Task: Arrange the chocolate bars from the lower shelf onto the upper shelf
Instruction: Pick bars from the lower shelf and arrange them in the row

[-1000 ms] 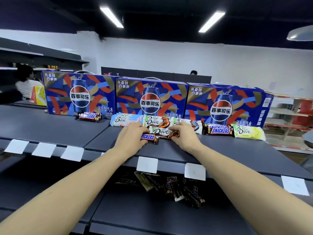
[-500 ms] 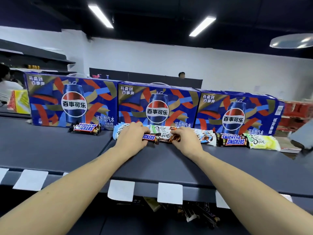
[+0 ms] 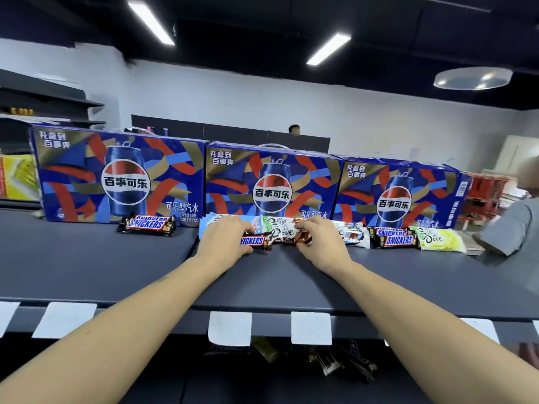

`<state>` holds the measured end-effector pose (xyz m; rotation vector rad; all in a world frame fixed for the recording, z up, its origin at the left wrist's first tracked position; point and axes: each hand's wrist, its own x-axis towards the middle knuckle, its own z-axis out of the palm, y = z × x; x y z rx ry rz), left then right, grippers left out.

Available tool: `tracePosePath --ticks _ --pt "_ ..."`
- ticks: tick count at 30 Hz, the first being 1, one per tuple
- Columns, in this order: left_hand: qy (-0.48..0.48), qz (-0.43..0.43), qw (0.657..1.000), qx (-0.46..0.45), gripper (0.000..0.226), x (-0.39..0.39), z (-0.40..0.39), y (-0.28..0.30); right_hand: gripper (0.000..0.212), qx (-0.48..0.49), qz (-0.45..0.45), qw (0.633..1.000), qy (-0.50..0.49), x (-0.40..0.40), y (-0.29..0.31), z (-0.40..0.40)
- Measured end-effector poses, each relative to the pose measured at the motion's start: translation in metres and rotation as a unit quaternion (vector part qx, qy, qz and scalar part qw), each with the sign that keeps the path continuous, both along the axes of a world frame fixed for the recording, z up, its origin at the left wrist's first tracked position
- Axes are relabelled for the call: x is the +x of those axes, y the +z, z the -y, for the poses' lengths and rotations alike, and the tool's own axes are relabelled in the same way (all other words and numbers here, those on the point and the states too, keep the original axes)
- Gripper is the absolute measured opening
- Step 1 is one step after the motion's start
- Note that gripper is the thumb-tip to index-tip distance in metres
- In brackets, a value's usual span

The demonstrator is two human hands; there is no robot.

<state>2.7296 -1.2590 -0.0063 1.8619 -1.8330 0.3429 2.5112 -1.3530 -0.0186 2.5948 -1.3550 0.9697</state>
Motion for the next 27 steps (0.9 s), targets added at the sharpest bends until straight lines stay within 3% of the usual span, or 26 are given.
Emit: tracePosePath --ticks 5,9,16,27 --pt "0.02 -0.012 1.0 0.005 0.043 0.0 -0.034 0.003 0.034 0.024 0.008 0.999 0.035 0.007 0.0 -0.03" --pt "0.045 0.038 0.998 0.005 0.04 0.003 -0.071 -0.001 0.033 0.039 0.006 0.998 0.059 0.024 -0.002 -0.056" --pt "0.106 0.064 0.992 -0.013 0.035 0.039 -0.117 0.001 0.041 0.071 -0.002 0.993 0.093 0.07 -0.002 -0.094" --pt "0.097 0.097 0.989 -0.056 0.028 0.107 -0.082 0.004 0.037 0.045 -0.009 0.996 0.072 0.135 0.009 -0.081"
